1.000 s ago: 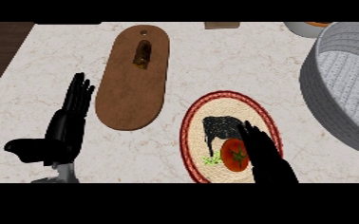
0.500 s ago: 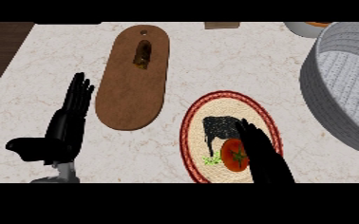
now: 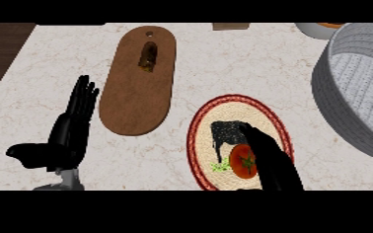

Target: Pick the tomato from the placemat and place it in the basket

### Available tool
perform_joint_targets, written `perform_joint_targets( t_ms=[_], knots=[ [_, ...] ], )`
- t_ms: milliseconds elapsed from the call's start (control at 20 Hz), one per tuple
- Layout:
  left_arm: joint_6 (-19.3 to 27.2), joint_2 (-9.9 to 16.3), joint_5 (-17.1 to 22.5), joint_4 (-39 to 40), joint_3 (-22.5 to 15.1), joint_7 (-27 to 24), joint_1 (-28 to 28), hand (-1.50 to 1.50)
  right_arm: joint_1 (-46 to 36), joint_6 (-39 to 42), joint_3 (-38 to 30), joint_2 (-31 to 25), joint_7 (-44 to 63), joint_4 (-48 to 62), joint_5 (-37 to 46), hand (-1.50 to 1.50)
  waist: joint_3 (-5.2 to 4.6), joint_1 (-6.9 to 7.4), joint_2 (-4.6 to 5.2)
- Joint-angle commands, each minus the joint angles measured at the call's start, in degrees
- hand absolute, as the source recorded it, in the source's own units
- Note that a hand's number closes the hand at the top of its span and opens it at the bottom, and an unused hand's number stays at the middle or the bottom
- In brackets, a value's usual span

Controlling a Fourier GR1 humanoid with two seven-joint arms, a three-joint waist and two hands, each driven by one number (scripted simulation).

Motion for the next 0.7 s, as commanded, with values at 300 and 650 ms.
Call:
perform_joint_targets(
  t_ms=[300,650],
  knots=[
    [1.8,-1.6,-2.0,0.3,-0.6,1.4,-2.8,0.0,-3.8,3.2,-0.5,-2.5,-6.9,5.1,2.2,1.5,0.01,-0.01,0.01],
    [-1.6,1.1,1.1,0.3,3.2,1.6,-2.6,0.0,-3.7,2.6,4.6,2.1,-2.1,4.2,10.9,1.5,0.0,-0.01,-0.01]
  ],
)
